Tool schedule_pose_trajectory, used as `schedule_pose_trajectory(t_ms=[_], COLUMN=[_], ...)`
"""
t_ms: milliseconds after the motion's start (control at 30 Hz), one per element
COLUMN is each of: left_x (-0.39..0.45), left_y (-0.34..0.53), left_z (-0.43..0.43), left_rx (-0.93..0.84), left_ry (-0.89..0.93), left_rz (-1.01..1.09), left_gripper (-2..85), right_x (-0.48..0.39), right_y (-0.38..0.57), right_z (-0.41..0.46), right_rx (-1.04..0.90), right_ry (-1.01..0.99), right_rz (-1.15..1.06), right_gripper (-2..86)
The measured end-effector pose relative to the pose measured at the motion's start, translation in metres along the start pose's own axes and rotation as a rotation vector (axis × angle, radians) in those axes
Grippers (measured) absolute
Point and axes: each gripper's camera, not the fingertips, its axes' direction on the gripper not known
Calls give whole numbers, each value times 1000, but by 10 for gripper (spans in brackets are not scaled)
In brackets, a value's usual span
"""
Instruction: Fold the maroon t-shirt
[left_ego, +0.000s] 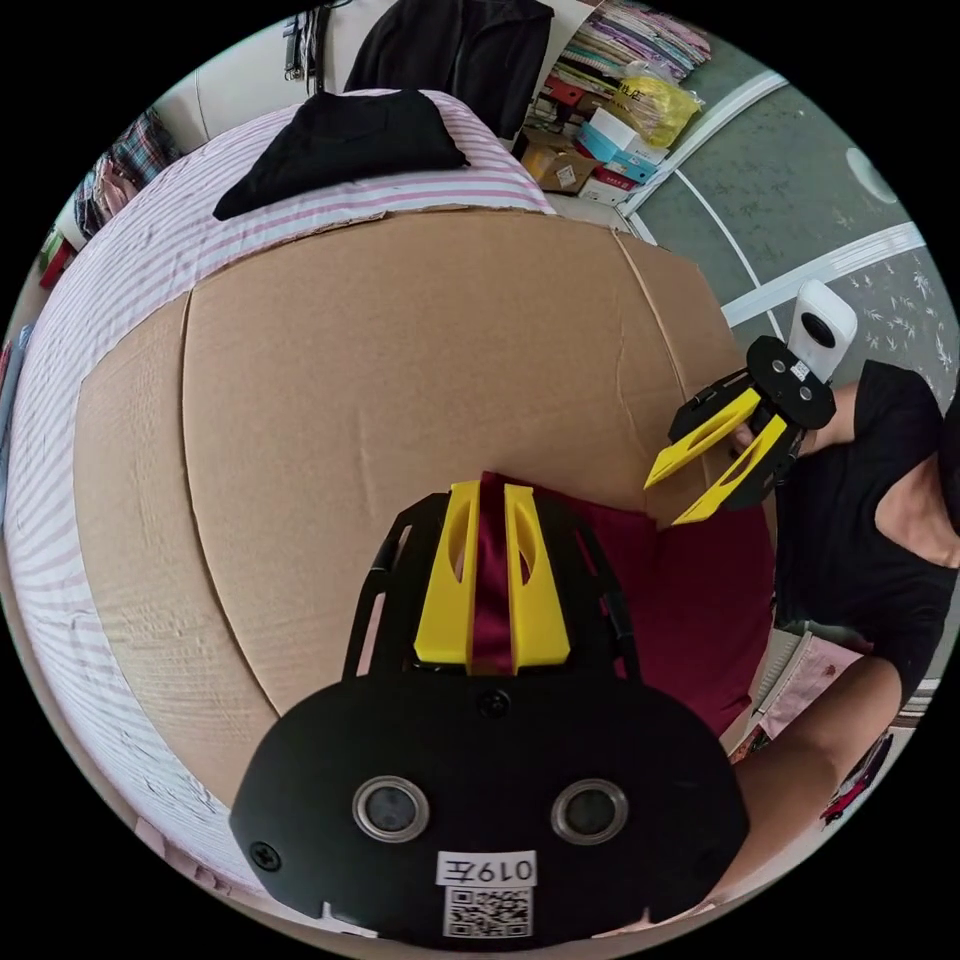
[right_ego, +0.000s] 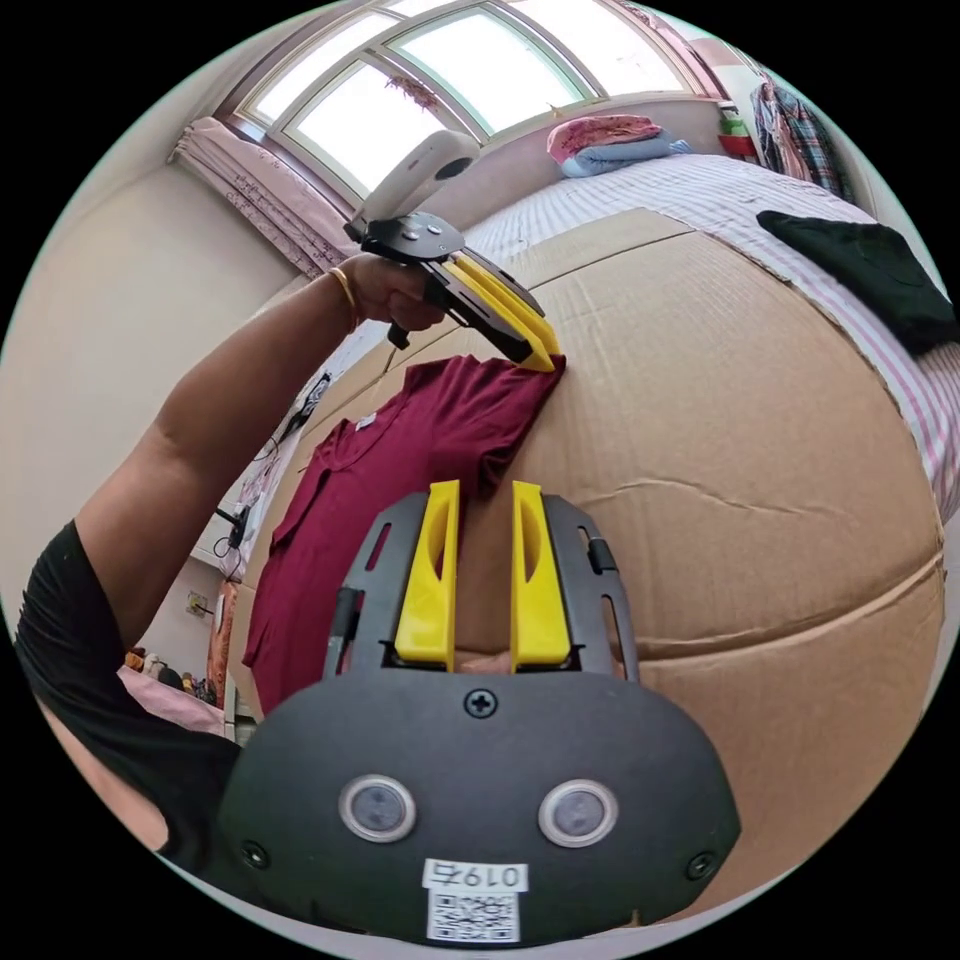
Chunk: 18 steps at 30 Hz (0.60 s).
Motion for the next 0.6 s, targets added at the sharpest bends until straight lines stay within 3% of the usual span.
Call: schedule_pose_trajectory(t_ms=[600], left_x=[44], left_y=[122], left_z=[-45], left_rx=[323], left_ry=[-23], left_rz=[63], left_gripper=[9], right_x=[-8], right_y=[-22], right_z=[42], right_rx=[-78], right_ry=[76], right_rz=[-109], right_gripper=[127])
